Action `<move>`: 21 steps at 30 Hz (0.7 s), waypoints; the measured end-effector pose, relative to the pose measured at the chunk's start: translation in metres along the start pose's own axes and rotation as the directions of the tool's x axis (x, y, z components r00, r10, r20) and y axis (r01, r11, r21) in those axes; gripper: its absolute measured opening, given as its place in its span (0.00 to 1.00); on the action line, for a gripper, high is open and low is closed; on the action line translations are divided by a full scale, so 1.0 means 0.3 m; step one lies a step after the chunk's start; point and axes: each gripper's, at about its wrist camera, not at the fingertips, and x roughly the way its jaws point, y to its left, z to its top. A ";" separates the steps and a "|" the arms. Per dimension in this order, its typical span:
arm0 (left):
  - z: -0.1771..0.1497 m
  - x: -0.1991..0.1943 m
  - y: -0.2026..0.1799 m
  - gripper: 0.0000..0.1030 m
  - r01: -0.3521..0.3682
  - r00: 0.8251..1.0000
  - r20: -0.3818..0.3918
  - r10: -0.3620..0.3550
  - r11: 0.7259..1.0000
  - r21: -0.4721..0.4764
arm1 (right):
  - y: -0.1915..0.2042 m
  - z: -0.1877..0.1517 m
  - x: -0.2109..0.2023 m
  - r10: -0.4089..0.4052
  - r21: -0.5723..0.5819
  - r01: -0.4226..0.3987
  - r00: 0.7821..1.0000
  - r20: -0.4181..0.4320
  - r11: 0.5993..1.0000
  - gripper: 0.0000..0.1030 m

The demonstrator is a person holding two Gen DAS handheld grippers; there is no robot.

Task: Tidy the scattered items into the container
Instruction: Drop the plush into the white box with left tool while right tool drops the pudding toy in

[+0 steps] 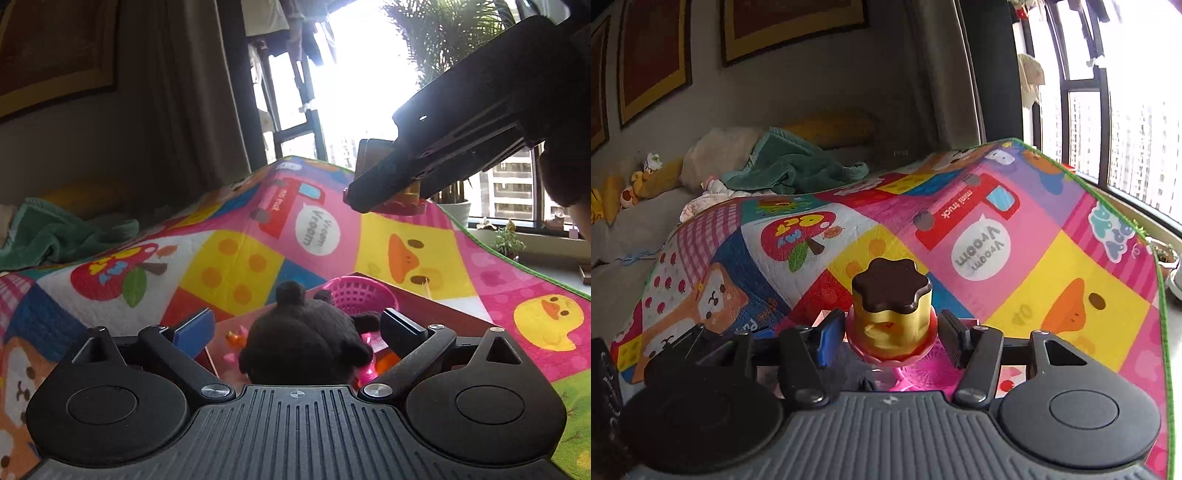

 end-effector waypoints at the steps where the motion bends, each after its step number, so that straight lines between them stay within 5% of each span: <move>1: -0.009 -0.019 0.019 0.98 -0.003 1.000 -0.003 0.003 1.000 -0.024 | -0.009 0.008 0.050 0.017 0.024 -0.017 1.000 -0.023 1.000 0.54; 9: -0.079 -0.111 0.059 0.99 0.034 0.999 -0.040 -0.036 0.999 -0.042 | -0.024 0.016 0.374 0.082 0.126 -0.061 0.983 -0.167 0.990 0.54; 12: -0.088 -0.104 0.058 1.00 0.061 0.997 -0.053 -0.064 0.996 -0.060 | -0.037 -0.021 0.405 0.092 0.145 -0.063 0.975 -0.204 0.987 0.67; 15: -0.101 -0.089 0.058 1.00 0.084 0.993 -0.074 -0.091 0.991 -0.102 | -0.054 -0.039 0.374 0.140 0.157 -0.106 0.963 -0.229 0.982 0.67; 21: -0.118 -0.087 0.050 1.00 0.104 0.989 -0.086 -0.117 0.983 -0.151 | -0.090 0.028 0.258 0.082 0.118 -0.075 0.995 -0.061 0.990 0.66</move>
